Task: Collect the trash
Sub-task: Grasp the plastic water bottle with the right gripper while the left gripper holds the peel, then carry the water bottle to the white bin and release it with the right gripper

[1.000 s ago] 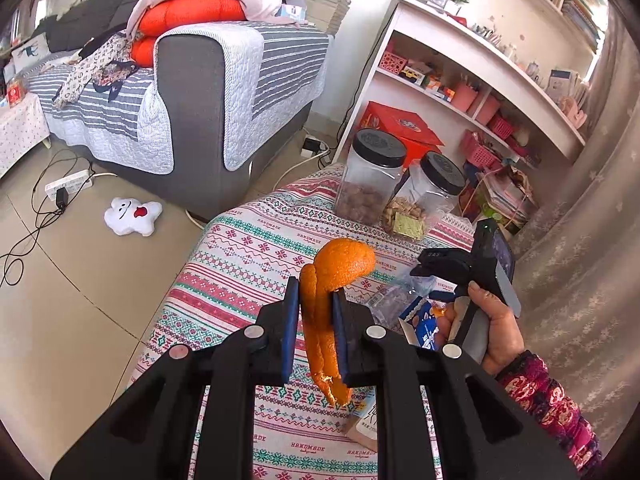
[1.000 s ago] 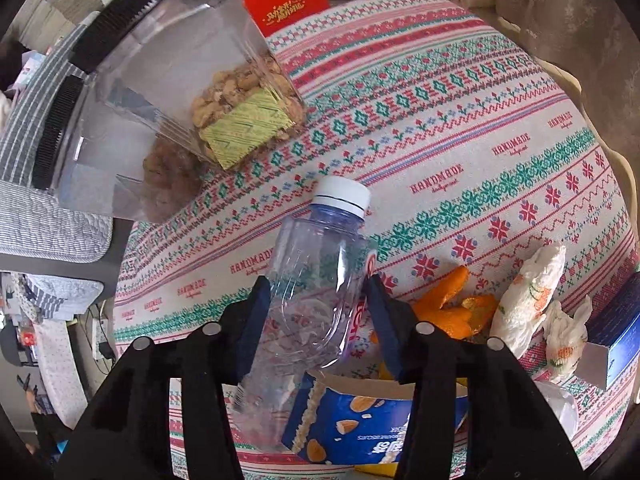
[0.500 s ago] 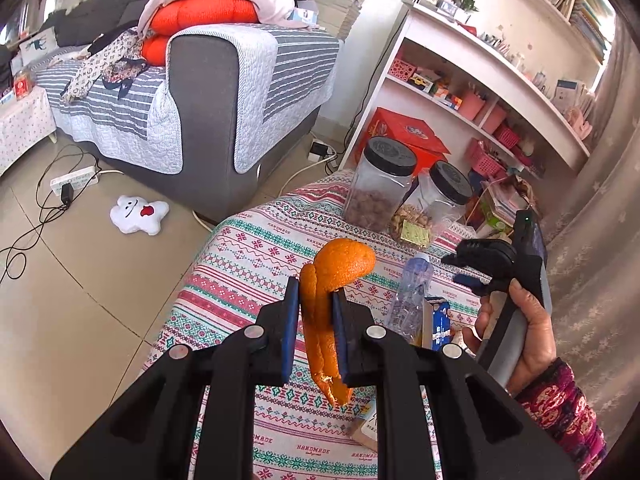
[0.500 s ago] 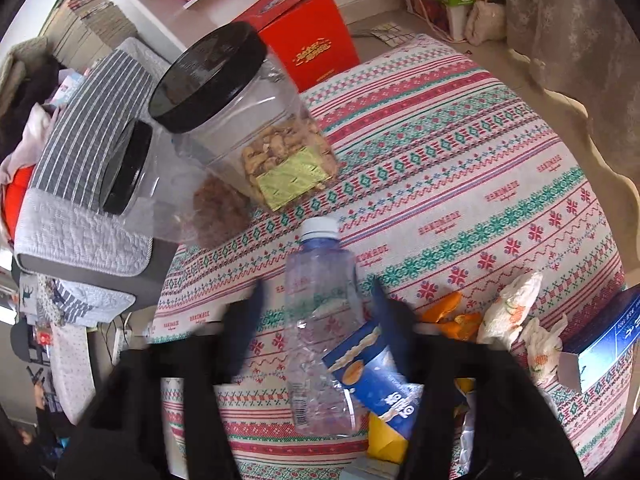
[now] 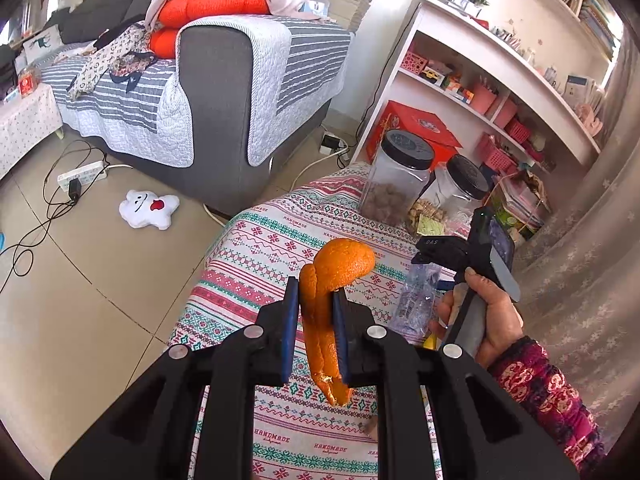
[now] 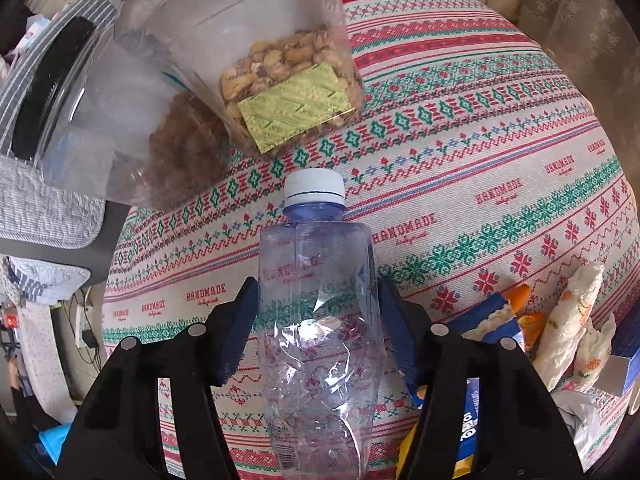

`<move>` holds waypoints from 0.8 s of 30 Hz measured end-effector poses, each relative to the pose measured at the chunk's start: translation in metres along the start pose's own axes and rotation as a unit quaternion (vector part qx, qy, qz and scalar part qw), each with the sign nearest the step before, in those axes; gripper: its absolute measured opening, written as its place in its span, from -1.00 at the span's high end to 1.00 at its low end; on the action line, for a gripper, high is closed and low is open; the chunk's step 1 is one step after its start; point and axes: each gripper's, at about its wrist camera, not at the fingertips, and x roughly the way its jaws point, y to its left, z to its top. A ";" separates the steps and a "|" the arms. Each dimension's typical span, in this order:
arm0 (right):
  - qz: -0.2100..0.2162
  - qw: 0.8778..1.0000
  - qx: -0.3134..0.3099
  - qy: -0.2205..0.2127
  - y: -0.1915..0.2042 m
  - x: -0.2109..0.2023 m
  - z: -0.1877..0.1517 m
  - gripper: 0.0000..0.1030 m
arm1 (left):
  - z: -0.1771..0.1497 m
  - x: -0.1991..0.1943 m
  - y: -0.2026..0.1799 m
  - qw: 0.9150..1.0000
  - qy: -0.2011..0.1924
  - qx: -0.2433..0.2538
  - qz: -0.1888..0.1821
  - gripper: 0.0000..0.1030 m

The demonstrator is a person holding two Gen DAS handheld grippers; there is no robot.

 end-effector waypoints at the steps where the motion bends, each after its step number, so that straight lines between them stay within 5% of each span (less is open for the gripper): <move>1: 0.001 1.000 -0.006 -0.009 0.002 -0.002 -0.002 -0.10 | 0.000 0.000 0.001 1.000 0.000 0.000 0.001 0.68; 12: 0.080 0.989 -0.073 -0.097 0.024 -0.102 -0.027 -0.10 | 0.006 -0.016 0.006 0.999 -0.030 -0.017 0.001 0.68; 24: 0.134 0.955 -0.131 -0.228 -0.007 -0.236 -0.097 -0.12 | 0.012 -0.040 0.002 0.997 -0.068 -0.023 -0.017 0.68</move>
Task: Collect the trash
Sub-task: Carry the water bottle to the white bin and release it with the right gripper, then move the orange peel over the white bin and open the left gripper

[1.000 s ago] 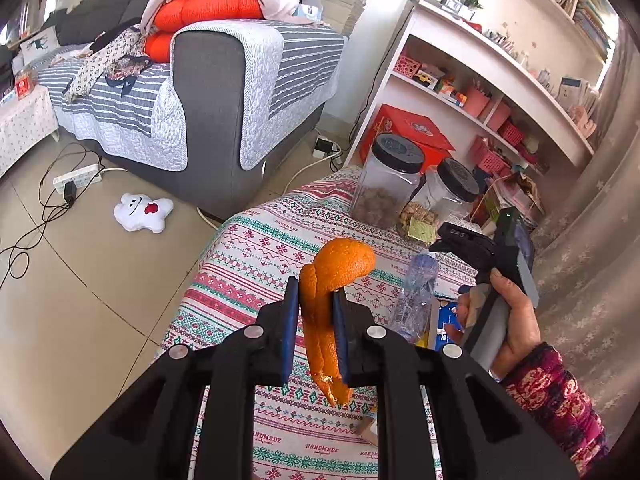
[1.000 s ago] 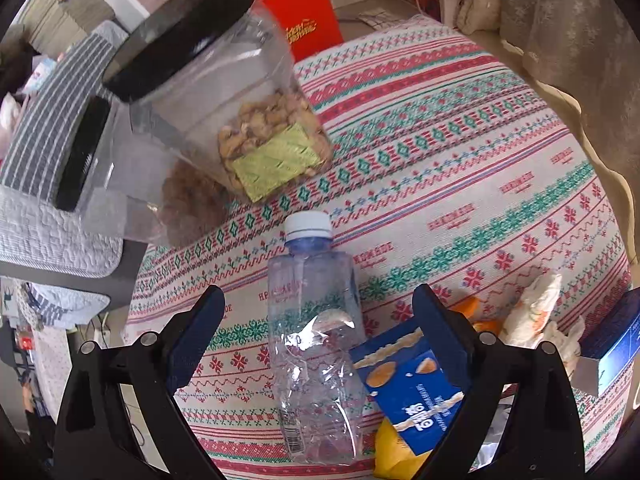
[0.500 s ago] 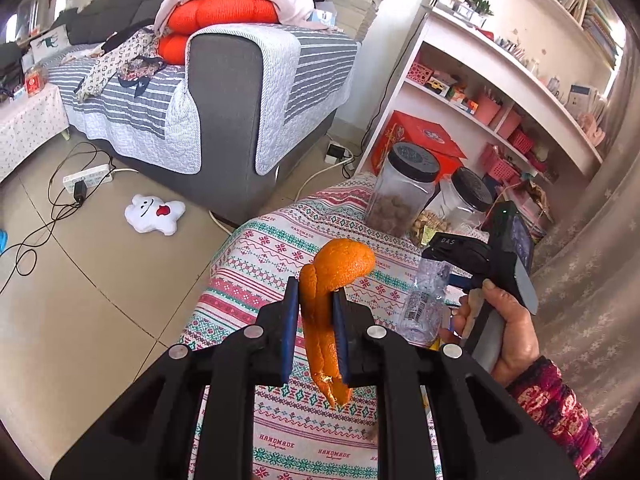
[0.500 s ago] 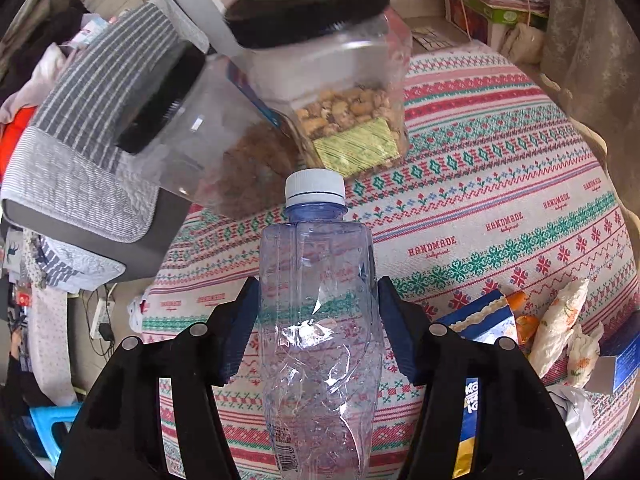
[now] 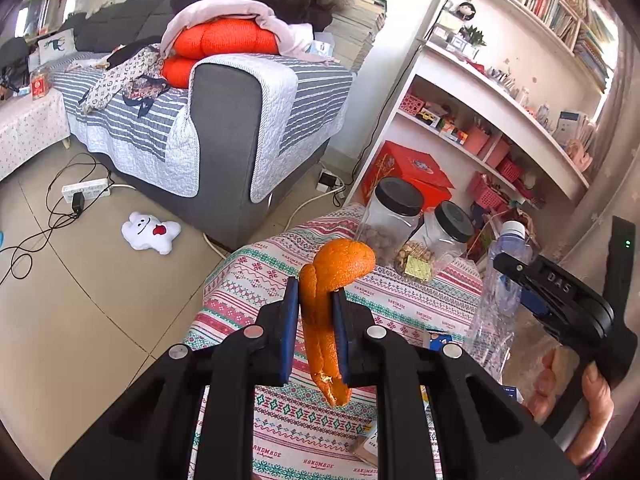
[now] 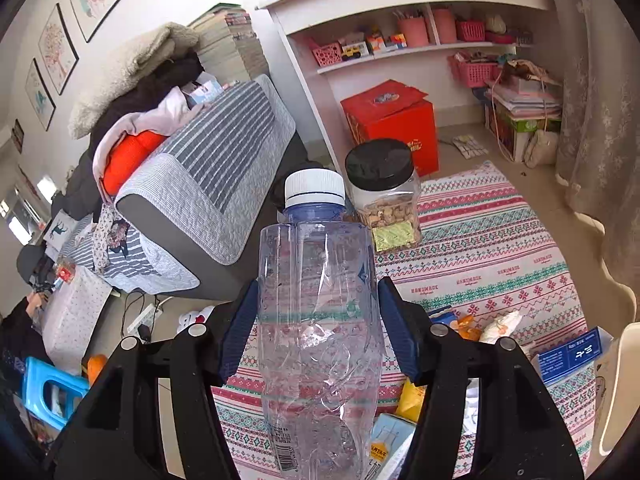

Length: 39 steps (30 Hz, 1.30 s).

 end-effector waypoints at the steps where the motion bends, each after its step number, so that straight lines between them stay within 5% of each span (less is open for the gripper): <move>1: -0.001 1.000 -0.004 -0.010 -0.002 -0.009 -0.002 -0.12 | 0.000 -0.002 -0.002 1.000 -0.003 0.002 -0.003 0.68; 11: -0.090 0.988 -0.021 -0.120 -0.045 -0.092 -0.026 -0.12 | -0.011 -0.018 -0.042 0.998 -0.031 0.026 -0.039 0.68; 20: -0.229 0.954 0.005 -0.196 -0.129 -0.164 -0.048 -0.13 | -0.030 -0.013 -0.080 0.996 -0.026 0.065 -0.060 0.68; 27: -0.341 0.917 0.070 -0.196 -0.218 -0.191 -0.072 -0.13 | -0.049 -0.006 -0.109 0.993 -0.018 0.098 -0.064 0.68; 32: -0.417 0.894 0.121 -0.114 -0.287 -0.184 -0.091 -0.15 | -0.067 0.002 -0.139 0.988 -0.004 0.132 -0.078 0.68; 34: -0.421 0.891 0.147 -0.087 -0.311 -0.186 -0.095 -0.26 | -0.079 0.003 -0.156 0.984 0.004 0.149 -0.092 0.68; 36: -0.433 0.879 0.165 -0.111 -0.324 -0.202 -0.096 -0.84 | -0.090 0.002 -0.177 0.979 0.007 0.171 -0.110 0.68; 39: -0.467 0.848 0.179 -0.175 -0.334 -0.233 -0.094 -0.86 | -0.109 0.002 -0.215 0.970 0.025 0.192 -0.149 0.68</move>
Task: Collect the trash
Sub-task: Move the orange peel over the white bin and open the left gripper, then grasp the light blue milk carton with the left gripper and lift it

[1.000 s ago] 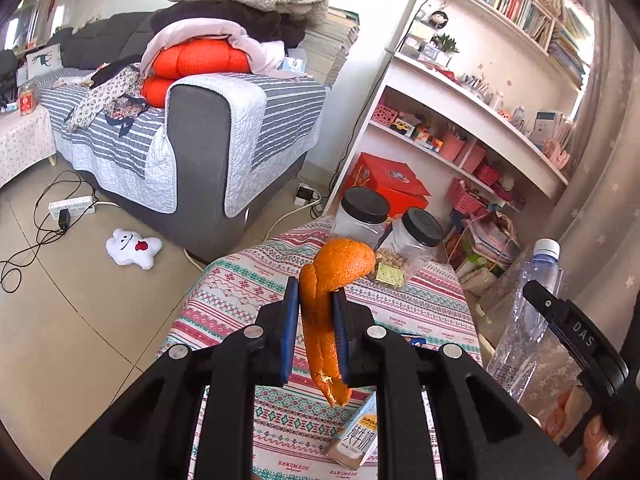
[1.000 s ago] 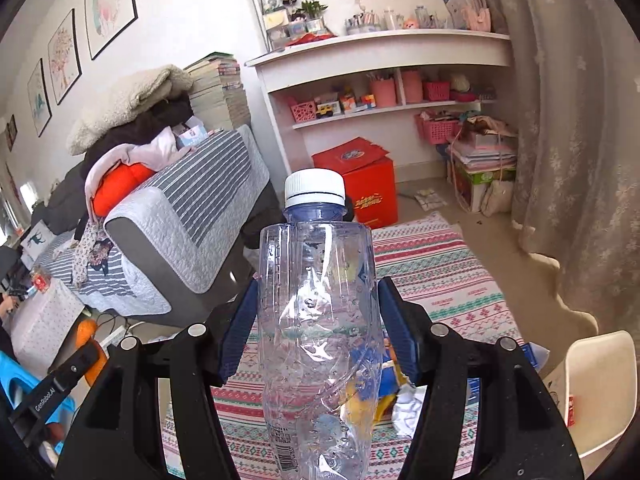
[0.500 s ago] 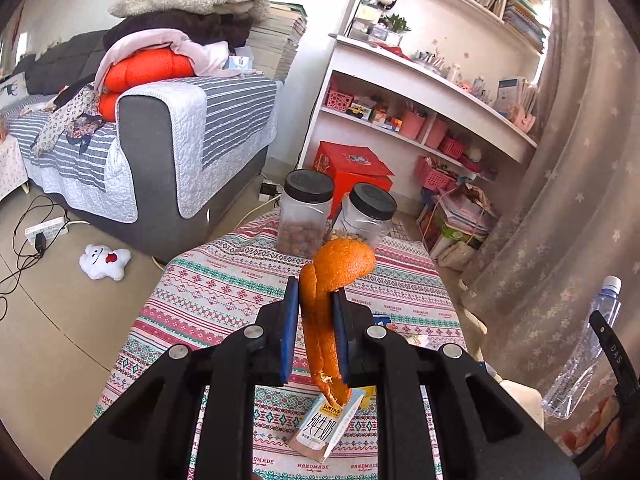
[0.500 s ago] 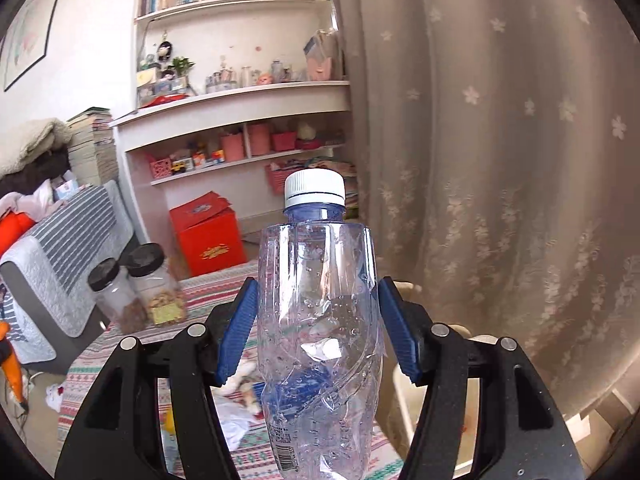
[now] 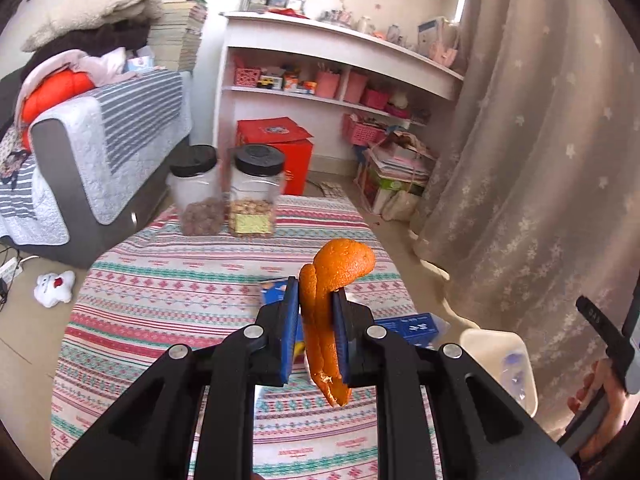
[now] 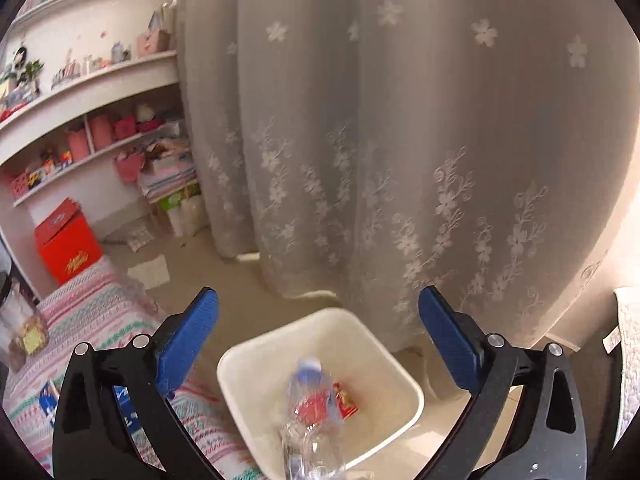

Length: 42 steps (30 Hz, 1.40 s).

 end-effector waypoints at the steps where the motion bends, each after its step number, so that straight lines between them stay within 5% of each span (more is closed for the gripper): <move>1: -0.006 1.000 0.012 -0.008 -0.008 0.001 0.005 -0.86 | -0.001 0.006 -0.017 1.000 0.006 0.006 -0.016 0.68; 11: -0.040 0.993 0.110 -0.003 -0.073 0.017 0.030 -0.86 | -0.016 0.065 -0.206 0.978 0.081 0.063 -0.182 0.67; 19: -0.057 0.985 0.161 0.008 -0.111 0.028 0.035 -0.86 | -0.051 0.106 -0.290 0.957 0.149 0.101 -0.229 0.63; 21: -0.056 0.984 0.170 0.009 -0.115 0.027 0.035 -0.86 | -0.063 0.118 -0.298 0.952 0.174 0.106 -0.229 0.37; 22: -0.056 0.984 0.171 0.010 -0.115 0.027 0.035 -0.86 | -0.068 0.122 -0.301 0.950 0.184 0.110 -0.225 0.03; 23: -0.055 0.984 0.170 0.010 -0.115 0.027 0.034 -0.86 | -0.071 0.123 -0.301 0.950 0.186 0.113 -0.222 -0.29; 26: -0.044 0.984 0.169 0.013 -0.111 0.024 0.034 -0.86 | -0.074 0.122 -0.291 0.953 0.185 0.118 -0.208 -0.53; 36: 0.069 0.991 0.072 0.089 -0.017 0.019 0.017 -0.86 | -0.045 0.113 -0.174 0.969 0.186 0.153 -0.048 -0.54; 39: 0.103 0.987 0.046 0.115 0.013 0.015 0.008 -0.86 | -0.037 0.113 -0.126 0.965 0.203 0.164 0.003 -0.54; 42: 0.136 0.980 0.023 0.145 0.040 0.013 -0.003 -0.86 | -0.033 0.117 -0.078 0.952 0.239 0.184 0.043 -0.54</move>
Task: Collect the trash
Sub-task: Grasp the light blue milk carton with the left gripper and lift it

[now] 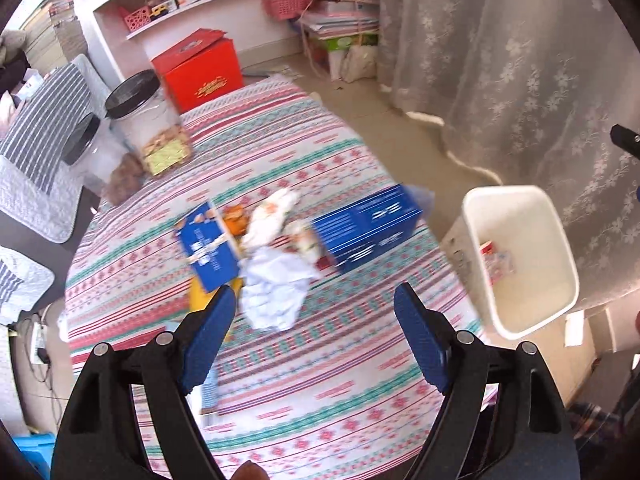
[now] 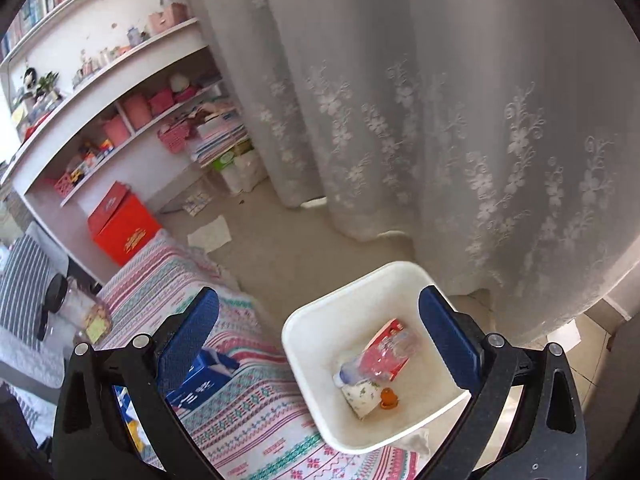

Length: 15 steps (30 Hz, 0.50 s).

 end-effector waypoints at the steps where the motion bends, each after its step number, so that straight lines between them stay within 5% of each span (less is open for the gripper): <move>1: 0.007 1.000 -0.004 0.008 0.007 0.002 -0.003 -0.86 | -0.004 0.006 0.014 1.000 0.023 0.007 0.008 -0.54; 8: 0.032 0.999 -0.026 0.032 0.045 0.007 -0.017 -0.86 | -0.032 0.069 0.092 0.987 0.162 0.012 0.015 -0.54; 15: 0.028 0.997 -0.051 0.041 0.067 0.015 -0.024 -0.87 | -0.046 0.116 0.120 0.978 0.206 -0.016 -0.009 -0.54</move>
